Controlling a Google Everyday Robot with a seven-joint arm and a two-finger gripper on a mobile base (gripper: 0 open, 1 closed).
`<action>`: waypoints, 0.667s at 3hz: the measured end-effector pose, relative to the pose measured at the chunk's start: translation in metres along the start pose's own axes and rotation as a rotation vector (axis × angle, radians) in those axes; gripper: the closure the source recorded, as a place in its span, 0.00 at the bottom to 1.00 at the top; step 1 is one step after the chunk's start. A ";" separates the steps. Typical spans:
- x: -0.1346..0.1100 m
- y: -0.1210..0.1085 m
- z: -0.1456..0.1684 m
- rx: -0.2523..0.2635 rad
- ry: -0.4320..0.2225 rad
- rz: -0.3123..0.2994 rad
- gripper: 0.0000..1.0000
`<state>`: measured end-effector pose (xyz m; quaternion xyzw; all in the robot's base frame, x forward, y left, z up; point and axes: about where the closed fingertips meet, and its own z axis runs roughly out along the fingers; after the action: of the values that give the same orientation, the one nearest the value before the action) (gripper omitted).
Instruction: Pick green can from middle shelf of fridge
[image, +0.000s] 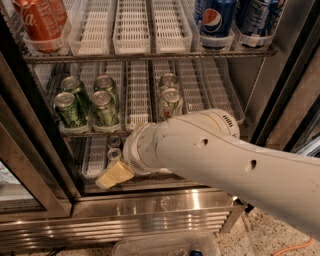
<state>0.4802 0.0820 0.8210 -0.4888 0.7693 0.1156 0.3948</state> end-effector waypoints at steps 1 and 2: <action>0.000 -0.002 0.000 0.014 0.006 0.038 0.00; 0.000 -0.002 0.000 0.014 0.006 0.038 0.00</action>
Offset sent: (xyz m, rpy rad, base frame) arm 0.0023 -0.0014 0.0006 0.0063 0.0106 -0.0342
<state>0.4821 0.0814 0.8215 -0.4717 0.7804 0.1162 0.3936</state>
